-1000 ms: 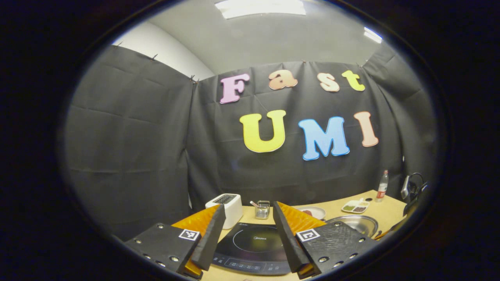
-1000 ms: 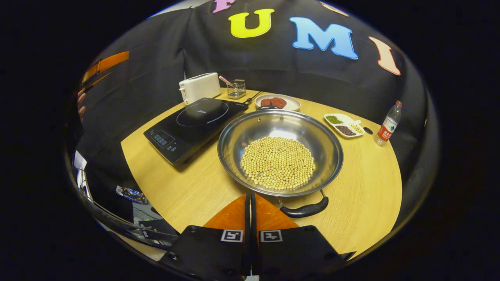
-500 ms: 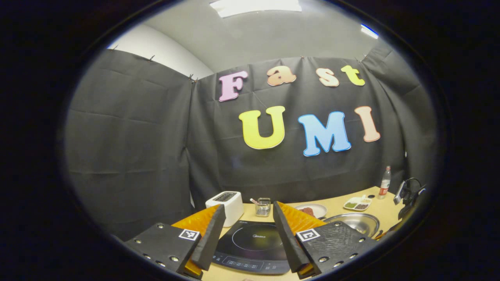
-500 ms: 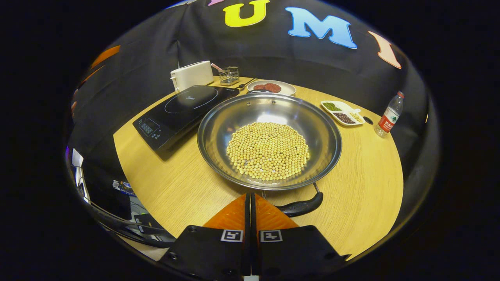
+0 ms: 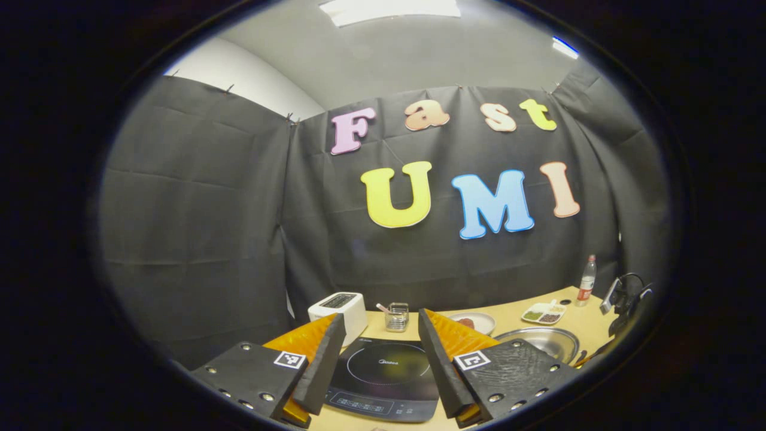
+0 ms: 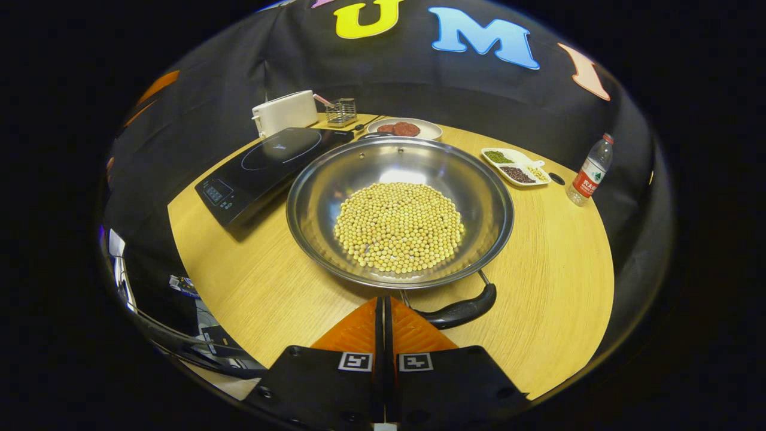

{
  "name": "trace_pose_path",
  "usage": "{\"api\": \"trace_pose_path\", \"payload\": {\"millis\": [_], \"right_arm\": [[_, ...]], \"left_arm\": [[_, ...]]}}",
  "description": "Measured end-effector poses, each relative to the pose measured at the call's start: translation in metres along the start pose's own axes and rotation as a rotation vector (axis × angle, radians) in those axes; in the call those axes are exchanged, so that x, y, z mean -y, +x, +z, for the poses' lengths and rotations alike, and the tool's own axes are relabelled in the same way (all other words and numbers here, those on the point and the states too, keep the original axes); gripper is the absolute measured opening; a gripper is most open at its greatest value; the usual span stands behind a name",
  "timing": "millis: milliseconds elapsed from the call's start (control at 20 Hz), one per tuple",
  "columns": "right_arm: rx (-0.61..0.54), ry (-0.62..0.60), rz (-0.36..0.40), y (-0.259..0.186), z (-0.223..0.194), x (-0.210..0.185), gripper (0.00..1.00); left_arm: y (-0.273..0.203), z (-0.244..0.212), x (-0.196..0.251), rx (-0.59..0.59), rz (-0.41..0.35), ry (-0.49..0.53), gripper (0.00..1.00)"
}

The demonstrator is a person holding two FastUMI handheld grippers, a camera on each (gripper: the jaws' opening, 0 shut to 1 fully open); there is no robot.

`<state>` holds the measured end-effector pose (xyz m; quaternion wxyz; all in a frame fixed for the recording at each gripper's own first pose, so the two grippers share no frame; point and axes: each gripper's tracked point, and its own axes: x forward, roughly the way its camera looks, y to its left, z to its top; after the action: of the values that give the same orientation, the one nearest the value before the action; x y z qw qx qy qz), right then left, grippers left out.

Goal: First push the handle of the pot to place it horizontally, then grasp the pot with both hands and set it on the induction cooktop.

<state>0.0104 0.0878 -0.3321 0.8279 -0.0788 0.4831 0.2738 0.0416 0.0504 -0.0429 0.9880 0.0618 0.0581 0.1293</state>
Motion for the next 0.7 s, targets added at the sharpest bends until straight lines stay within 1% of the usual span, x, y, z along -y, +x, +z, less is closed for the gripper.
{"api": "trace_pose_path", "payload": {"millis": [50, 700], "right_arm": [[-0.004, 0.003, -0.008, 0.0, -0.001, 0.004, 0.02], [-0.021, 0.01, -0.09, 0.007, 0.01, 0.056, 0.02]], "left_arm": [[0.0, 0.001, 0.002, 0.001, -0.001, 0.001, 0.72], [0.004, -0.005, 0.011, -0.018, 0.009, 0.006, 0.71]]}}
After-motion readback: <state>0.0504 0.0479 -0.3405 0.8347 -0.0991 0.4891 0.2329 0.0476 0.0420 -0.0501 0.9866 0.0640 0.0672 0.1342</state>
